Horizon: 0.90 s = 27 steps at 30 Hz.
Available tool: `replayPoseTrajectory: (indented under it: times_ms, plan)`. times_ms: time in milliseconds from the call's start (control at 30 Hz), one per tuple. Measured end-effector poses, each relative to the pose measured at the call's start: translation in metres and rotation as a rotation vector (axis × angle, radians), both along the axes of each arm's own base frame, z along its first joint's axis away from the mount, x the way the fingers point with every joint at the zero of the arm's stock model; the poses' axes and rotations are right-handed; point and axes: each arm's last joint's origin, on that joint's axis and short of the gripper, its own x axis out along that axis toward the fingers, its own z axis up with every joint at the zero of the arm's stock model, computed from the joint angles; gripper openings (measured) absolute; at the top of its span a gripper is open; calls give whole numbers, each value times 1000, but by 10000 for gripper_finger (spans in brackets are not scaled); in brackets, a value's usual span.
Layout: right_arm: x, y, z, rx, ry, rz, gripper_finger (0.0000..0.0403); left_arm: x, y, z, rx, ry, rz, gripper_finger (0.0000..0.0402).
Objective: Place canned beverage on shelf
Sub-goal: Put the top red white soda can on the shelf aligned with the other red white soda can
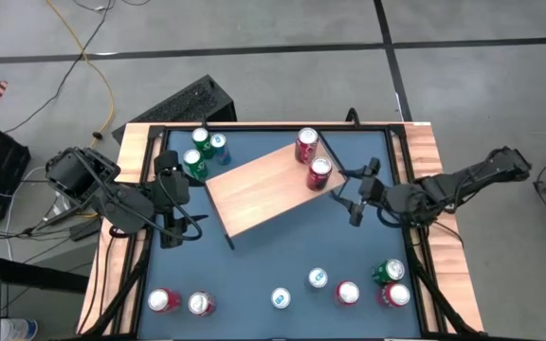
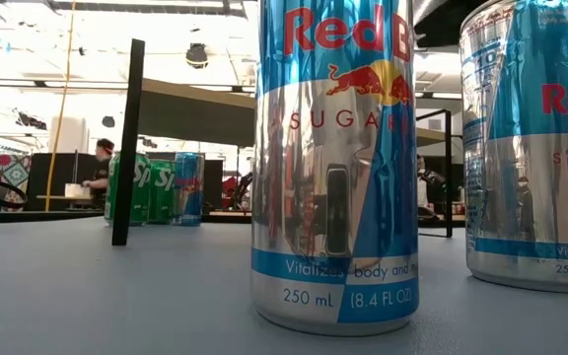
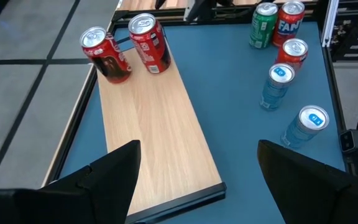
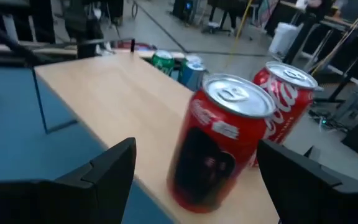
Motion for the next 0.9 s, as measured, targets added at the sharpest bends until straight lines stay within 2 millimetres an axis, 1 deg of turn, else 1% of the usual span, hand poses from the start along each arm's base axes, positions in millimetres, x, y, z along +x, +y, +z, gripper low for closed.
replayPoseTrajectory:
  times_ms: [133,300,633,900]
  plan:
    - [-7,-12,-8,10,-45,-6,327,0,0,0,-3,-5,2,309]
    - [-9,-28,-6,29,-93,67,327,1,-1,2,-5,-21,-5,309]
    - [1,-59,-11,46,-68,133,327,3,-2,4,14,-47,-15,309]
    - [14,-79,-22,84,-23,207,327,3,-1,4,20,-48,-10,309]
